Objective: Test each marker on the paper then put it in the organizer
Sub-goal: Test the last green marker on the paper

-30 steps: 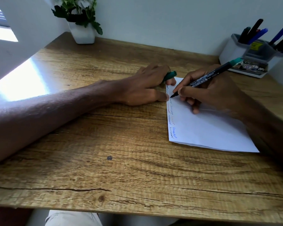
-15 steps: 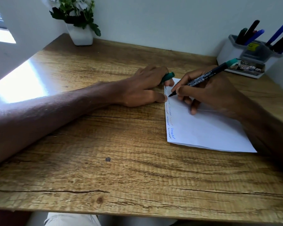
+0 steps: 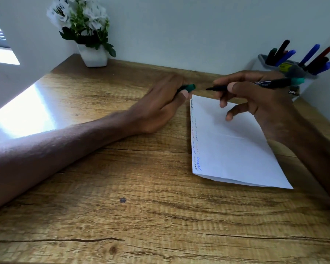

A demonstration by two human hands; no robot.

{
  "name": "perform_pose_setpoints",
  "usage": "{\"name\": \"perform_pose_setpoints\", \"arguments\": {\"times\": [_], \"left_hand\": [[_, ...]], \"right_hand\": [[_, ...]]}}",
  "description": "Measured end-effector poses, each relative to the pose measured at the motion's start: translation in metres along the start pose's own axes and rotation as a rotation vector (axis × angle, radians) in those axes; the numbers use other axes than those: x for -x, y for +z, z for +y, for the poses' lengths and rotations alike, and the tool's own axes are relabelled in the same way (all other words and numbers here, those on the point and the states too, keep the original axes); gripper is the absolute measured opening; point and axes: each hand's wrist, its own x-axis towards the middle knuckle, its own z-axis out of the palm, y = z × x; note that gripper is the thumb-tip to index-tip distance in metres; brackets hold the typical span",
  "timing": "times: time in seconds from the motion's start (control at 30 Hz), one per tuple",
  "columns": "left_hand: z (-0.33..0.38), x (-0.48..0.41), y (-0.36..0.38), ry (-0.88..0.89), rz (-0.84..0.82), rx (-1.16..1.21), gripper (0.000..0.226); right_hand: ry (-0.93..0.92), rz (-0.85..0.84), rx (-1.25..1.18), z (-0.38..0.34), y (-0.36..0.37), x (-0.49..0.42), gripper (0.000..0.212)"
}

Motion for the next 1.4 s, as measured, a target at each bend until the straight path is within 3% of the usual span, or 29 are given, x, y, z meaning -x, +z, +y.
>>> {"name": "perform_pose_setpoints", "arguments": {"times": [0.17, 0.5, 0.77, 1.4], "left_hand": [[0.001, -0.001, 0.002, 0.076, 0.000, -0.061, 0.019], [0.001, -0.002, 0.003, 0.144, 0.019, -0.119, 0.019], [0.010, 0.000, 0.001, 0.155, 0.007, -0.074, 0.022], [0.011, 0.005, 0.000, 0.180, -0.038, -0.025, 0.020]], "right_hand": [[-0.101, -0.018, 0.007, -0.005, 0.000, 0.004, 0.018], [-0.084, -0.045, 0.072, -0.007, 0.003, 0.005, 0.029], [-0.070, -0.064, 0.043, -0.005, 0.010, 0.004, 0.027], [-0.280, -0.111, 0.175, 0.016, 0.010, -0.007, 0.018]]}}
